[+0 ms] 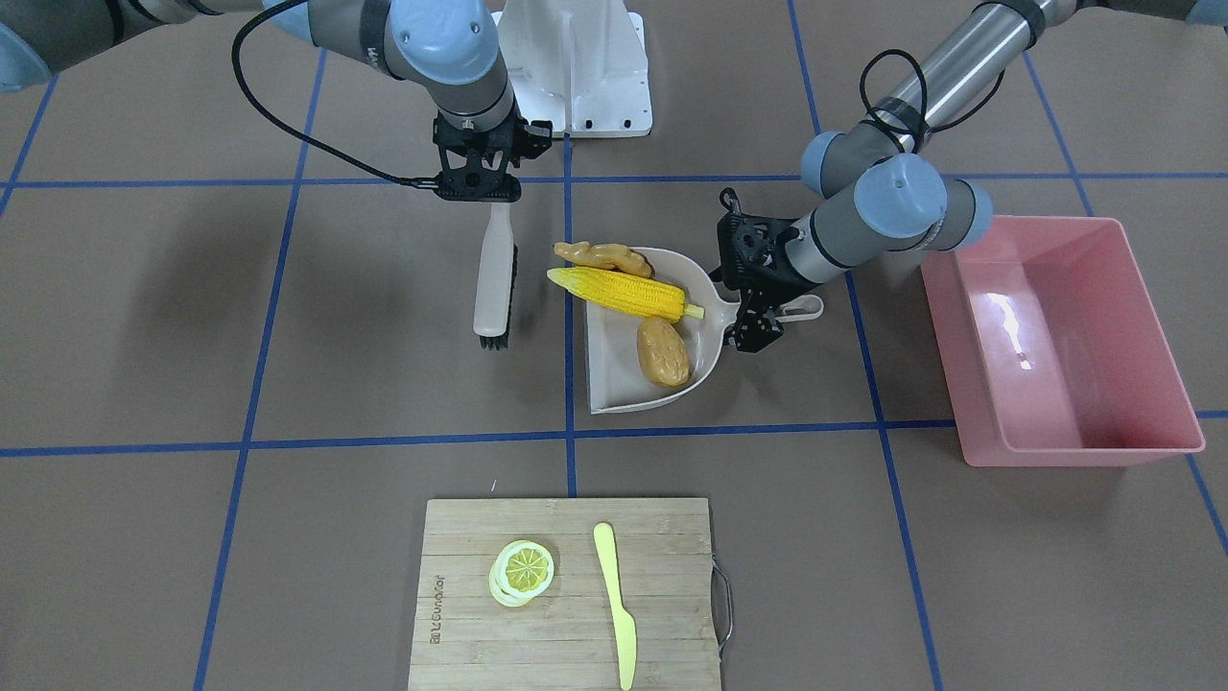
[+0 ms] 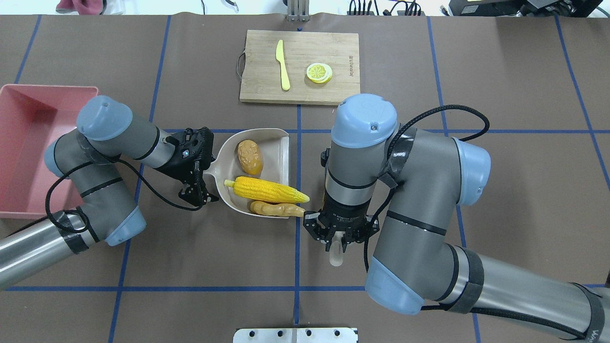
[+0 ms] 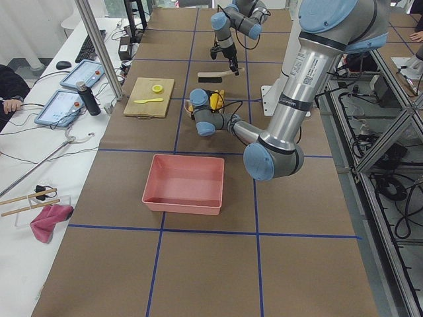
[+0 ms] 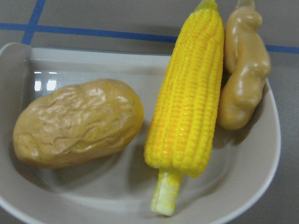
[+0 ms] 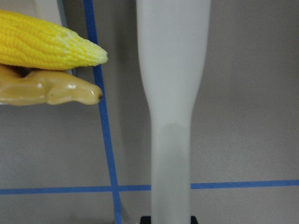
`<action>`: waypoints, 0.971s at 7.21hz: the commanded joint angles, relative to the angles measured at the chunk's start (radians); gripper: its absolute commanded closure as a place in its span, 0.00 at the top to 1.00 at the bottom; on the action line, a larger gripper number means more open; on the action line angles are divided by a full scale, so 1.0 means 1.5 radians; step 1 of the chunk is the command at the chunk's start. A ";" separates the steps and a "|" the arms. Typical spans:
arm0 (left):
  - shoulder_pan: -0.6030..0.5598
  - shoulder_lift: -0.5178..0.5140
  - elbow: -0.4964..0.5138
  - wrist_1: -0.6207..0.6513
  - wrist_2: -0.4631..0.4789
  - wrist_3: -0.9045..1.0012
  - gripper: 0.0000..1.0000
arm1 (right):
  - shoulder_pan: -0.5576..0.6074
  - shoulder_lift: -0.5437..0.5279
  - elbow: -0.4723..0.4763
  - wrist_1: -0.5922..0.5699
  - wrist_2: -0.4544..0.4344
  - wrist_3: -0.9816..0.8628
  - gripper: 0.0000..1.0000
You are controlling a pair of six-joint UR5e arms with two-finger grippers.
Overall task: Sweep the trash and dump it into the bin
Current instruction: 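Brush again across the dustpan lip to push the items fully in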
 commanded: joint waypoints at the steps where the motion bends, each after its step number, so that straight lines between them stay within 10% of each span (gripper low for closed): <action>1: 0.000 -0.001 0.000 0.000 0.000 0.000 0.93 | -0.028 -0.004 -0.005 0.028 0.003 0.015 0.00; 4: -0.002 0.006 -0.005 0.000 0.010 0.000 0.21 | -0.036 0.005 -0.008 0.054 0.005 0.022 0.00; 7: -0.004 0.006 -0.008 -0.001 0.010 0.001 0.05 | -0.037 0.067 -0.065 0.076 0.006 0.043 0.00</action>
